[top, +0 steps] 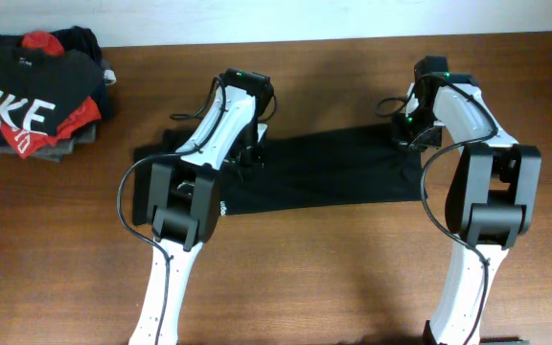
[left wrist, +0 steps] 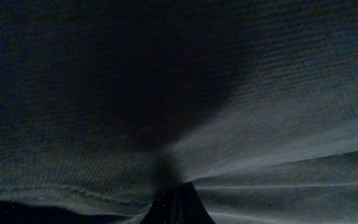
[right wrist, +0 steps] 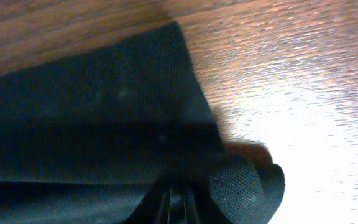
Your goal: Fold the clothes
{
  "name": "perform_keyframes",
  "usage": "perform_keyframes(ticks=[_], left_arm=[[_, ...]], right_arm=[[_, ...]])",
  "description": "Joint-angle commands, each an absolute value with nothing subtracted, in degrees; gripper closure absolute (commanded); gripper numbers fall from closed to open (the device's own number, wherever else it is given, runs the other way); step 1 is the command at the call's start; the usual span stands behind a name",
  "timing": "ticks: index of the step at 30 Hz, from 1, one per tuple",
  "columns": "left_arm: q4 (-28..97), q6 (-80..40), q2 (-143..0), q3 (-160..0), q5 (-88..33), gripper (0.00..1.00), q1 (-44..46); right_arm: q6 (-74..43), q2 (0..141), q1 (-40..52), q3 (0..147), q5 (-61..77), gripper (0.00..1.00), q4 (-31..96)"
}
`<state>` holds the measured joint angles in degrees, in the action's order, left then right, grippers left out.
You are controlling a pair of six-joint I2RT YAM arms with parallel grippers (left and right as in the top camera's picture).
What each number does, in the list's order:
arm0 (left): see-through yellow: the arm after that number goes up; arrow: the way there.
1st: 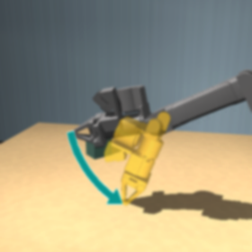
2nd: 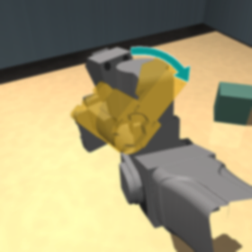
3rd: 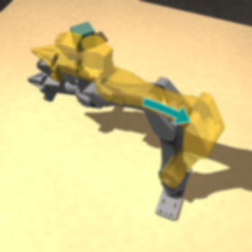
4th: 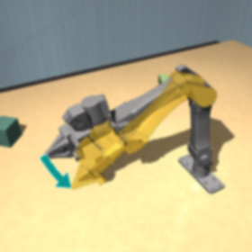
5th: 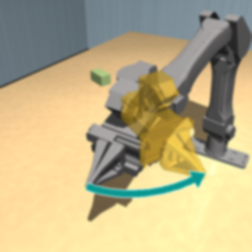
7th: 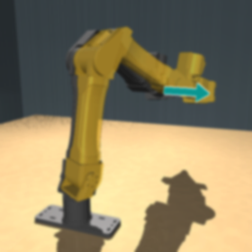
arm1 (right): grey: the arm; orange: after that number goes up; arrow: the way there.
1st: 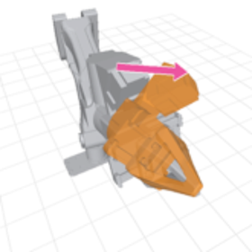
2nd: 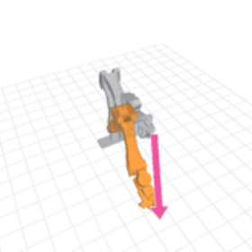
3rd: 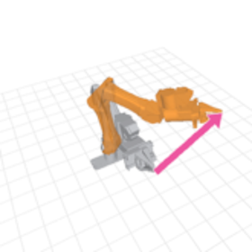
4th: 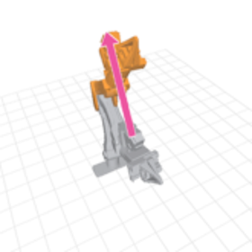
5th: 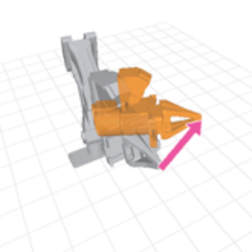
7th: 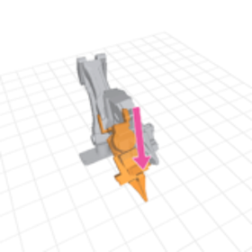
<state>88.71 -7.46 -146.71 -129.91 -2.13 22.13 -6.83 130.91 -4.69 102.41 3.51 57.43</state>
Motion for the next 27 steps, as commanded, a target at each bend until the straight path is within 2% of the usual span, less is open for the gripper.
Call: perform_keyframes(ticks=[1, 11, 13, 15, 17, 23, 27], left_arm=[[88.7, -6.8, -147.3, -129.4, 3.5, 0.99, 18.9], [91.5, -6.8, -147.3, -131.3, 4.1, 0.99, 16.7], [92.8, -6.8, -147.2, -133.6, 4.1, 0.99, 16.9], [94.8, -6.8, -147.2, -137.7, 4.1, 1.00, 17.4], [96.3, -6.8, -147.2, -140.9, 4.1, 0.99, 17.9], [96.7, -6.8, -147.2, -143.6, 2.4, 0.99, 18.9], [96.6, -6.8, -147.2, -143.6, 2.3, 0.99, 18.9]], right_arm=[[-6.0, 132.7, -7.2, 102.8, -2.3, 0.84, 57.1], [-6.5, 132.7, -7.5, 116.0, -2.0, 0.83, 67.9], [-6.5, 132.7, -7.5, 119.5, -0.2, 0.86, 72.2], [-6.4, 132.7, -7.5, 123.2, 4.2, 0.94, 78.1], [-6.2, 132.7, -7.4, 125.0, 10.2, 0.96, 82.5], [-3.2, 132.7, -4.5, 122.4, 16.0, 0.96, 88.8], [-3.7, 132.7, -1.7, 117.4, 15.9, 0.96, 86.1]])
